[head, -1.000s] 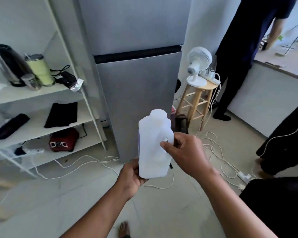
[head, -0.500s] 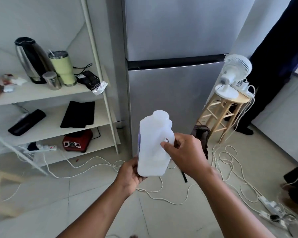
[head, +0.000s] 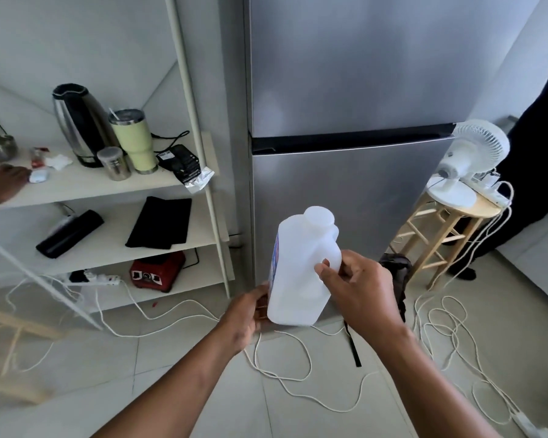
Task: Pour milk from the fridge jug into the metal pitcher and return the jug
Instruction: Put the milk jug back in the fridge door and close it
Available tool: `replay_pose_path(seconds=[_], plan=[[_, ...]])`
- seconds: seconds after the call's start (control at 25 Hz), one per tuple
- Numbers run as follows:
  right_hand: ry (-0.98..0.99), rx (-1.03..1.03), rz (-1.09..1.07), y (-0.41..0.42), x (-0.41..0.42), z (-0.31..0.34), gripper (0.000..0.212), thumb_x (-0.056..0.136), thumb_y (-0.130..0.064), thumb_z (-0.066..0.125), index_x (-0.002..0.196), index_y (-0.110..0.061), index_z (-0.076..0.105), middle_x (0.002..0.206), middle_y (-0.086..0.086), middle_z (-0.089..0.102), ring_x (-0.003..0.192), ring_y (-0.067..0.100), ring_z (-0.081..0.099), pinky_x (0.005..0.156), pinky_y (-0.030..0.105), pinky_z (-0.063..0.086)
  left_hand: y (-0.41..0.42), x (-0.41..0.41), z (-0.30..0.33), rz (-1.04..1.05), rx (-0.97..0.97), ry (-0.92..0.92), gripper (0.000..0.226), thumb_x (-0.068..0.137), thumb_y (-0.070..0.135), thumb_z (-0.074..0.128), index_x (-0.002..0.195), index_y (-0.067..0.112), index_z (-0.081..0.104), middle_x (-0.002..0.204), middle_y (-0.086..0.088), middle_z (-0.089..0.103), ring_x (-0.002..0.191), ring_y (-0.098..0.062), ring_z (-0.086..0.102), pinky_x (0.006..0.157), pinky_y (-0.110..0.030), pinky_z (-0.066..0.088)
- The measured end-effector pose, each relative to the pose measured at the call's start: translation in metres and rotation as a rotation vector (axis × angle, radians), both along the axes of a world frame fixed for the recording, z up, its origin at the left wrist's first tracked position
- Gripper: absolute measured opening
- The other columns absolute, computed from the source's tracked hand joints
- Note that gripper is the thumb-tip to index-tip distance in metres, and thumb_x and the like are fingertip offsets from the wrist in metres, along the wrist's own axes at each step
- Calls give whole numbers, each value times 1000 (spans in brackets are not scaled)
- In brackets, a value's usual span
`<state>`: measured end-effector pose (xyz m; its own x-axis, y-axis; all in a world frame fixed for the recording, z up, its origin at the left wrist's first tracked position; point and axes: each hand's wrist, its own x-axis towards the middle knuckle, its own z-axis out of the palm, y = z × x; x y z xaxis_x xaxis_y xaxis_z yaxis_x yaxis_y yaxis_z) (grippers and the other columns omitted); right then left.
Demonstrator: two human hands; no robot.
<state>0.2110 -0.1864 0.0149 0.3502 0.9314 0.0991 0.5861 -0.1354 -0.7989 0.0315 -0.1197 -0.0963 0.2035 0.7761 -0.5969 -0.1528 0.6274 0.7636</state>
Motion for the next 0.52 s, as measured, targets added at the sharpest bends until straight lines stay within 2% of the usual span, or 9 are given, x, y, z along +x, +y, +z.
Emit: replay_pose_path(seconds=[0.08, 0.2, 0.28, 0.36, 0.44, 0.52], plan=[[14, 15, 16, 6, 10, 2, 37, 92, -33, 71, 70, -6, 58, 58, 6, 52, 53, 8, 37, 49, 20, 32, 26, 0, 13, -52, 169, 184, 24, 98, 19, 58, 95, 2, 75, 91, -16, 77, 69, -24, 68, 62, -30, 56], [-12, 30, 36, 15, 26, 2, 38, 92, -32, 71, 70, -5, 57, 57, 7, 53, 52, 9, 37, 50, 23, 34, 85, 7, 55, -7, 577, 519, 25, 96, 16, 51, 87, 18, 75, 99, -8, 78, 84, -23, 70, 73, -31, 56], [-33, 36, 42, 20, 35, -1, 36, 92, -34, 71, 72, -6, 61, 63, 11, 61, 55, 18, 45, 52, 28, 38, 124, 22, 93, 14, 916, 710, 28, 94, 18, 48, 98, 17, 76, 102, -3, 78, 96, -23, 71, 87, -34, 56], [-7, 20, 32, 22, 40, -6, 34, 92, -36, 70, 75, -7, 64, 66, 11, 65, 64, 28, 55, 56, 34, 44, 162, 42, 127, -25, 1180, 887, 29, 96, 13, 51, 113, 10, 74, 117, -8, 74, 109, -27, 67, 97, -37, 51], [11, -12, 27, 18, 40, -11, 33, 92, -37, 70, 78, -7, 66, 68, 11, 67, 67, 29, 59, 60, 39, 48, 189, 62, 146, -223, 1273, 1060, 38, 98, 11, 51, 133, 4, 63, 138, -13, 63, 127, -32, 56, 109, -37, 41], [8, -32, 23, 14, 43, -15, 33, 91, -37, 71, 78, -7, 66, 68, 11, 67, 61, 27, 55, 57, 40, 48, 208, 74, 147, -474, 1223, 1270, 52, 99, 17, 51, 150, 5, 44, 154, -12, 49, 139, -34, 43, 116, -40, 32]])
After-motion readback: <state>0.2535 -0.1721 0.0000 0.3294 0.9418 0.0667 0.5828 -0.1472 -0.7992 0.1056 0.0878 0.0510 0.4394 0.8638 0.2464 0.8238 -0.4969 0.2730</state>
